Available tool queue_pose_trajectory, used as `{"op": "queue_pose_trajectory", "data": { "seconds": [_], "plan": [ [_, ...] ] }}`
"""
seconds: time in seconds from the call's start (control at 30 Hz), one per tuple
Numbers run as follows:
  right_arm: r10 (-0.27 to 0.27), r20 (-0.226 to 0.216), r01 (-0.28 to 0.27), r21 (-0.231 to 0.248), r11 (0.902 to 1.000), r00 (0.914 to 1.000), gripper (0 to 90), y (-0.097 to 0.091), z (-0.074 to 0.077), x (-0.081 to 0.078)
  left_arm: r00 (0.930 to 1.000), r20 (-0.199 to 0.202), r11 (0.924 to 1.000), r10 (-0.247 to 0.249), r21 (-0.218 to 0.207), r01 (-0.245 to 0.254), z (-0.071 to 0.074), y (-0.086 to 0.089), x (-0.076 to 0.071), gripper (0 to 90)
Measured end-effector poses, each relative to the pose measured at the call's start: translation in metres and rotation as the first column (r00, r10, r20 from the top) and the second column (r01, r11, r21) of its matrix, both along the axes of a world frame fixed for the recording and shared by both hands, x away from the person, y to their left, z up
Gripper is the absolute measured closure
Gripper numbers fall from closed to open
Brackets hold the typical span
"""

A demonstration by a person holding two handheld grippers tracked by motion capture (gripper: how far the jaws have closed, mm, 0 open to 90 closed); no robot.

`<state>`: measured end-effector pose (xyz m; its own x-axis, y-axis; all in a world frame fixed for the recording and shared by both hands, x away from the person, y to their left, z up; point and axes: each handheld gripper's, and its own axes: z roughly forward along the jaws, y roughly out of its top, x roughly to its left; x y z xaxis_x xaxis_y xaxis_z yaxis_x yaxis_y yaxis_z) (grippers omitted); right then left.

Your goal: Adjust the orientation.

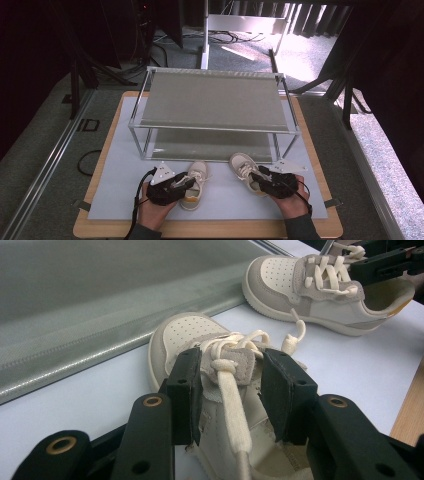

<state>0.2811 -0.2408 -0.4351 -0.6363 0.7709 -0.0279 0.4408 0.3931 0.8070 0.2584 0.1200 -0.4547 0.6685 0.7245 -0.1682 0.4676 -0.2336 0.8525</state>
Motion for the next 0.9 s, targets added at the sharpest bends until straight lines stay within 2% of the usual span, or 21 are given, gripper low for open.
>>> {"op": "queue_pose_trajectory", "data": {
  "seconds": [0.13, 0.27, 0.33, 0.43, 0.53, 0.67, 0.8, 0.9],
  "plan": [
    [-0.049, -0.011, 0.049, -0.026, 0.9985, 0.9987, 56.3, -0.003, -0.007, 0.006, 1.0000, 0.000, 1.0000, -0.002, 0.001, 0.002, 0.000, 0.000, 0.000, 59.7],
    [-0.060, -0.004, 0.060, -0.044, 0.9972, 0.9982, 58.3, -0.002, -0.009, 0.006, 1.0000, -0.002, 1.0000, -0.001, -0.001, 0.001, 0.000, 0.000, 0.000, 59.8],
    [-0.067, -0.012, 0.067, -0.035, 0.9971, 0.9977, 63.7, -0.003, -0.007, 0.006, 1.0000, -0.001, 1.0000, -0.001, 0.001, 0.001, 0.000, 0.000, 0.000, 59.6],
    [-0.070, -0.061, 0.070, -0.012, 0.9975, 0.9957, 66.0, -0.003, -0.004, 0.006, 1.0000, -0.001, 1.0000, 0.001, 0.002, -0.001, 0.000, -0.001, 0.000, 59.6],
    [-0.046, -0.107, 0.049, 0.023, 0.9985, 0.9932, 66.3, 0.000, -0.006, 0.003, 1.0000, -0.001, 1.0000, 0.001, 0.002, -0.001, 0.000, -0.001, 0.000, 59.7],
    [-0.071, -0.114, 0.074, 0.026, 0.9969, 0.9910, 65.9, 0.009, -0.006, -0.004, 1.0000, 0.001, 1.0000, 0.004, 0.001, -0.004, 0.000, -0.002, -0.001, 59.8],
    [-0.060, -0.120, 0.065, 0.033, 0.9974, 0.9909, 66.1, 0.021, -0.008, -0.007, 1.0000, 0.005, 1.0000, 0.004, 0.009, -0.004, 0.000, -0.004, -0.002, 62.5],
    [-0.072, -0.107, 0.076, 0.033, 0.9966, 0.9916, 66.2, 0.028, -0.008, -0.008, 1.0000, 0.005, 1.0000, -0.001, 0.004, 0.001, 0.000, -0.004, -0.002, 64.0]
  ]
}}
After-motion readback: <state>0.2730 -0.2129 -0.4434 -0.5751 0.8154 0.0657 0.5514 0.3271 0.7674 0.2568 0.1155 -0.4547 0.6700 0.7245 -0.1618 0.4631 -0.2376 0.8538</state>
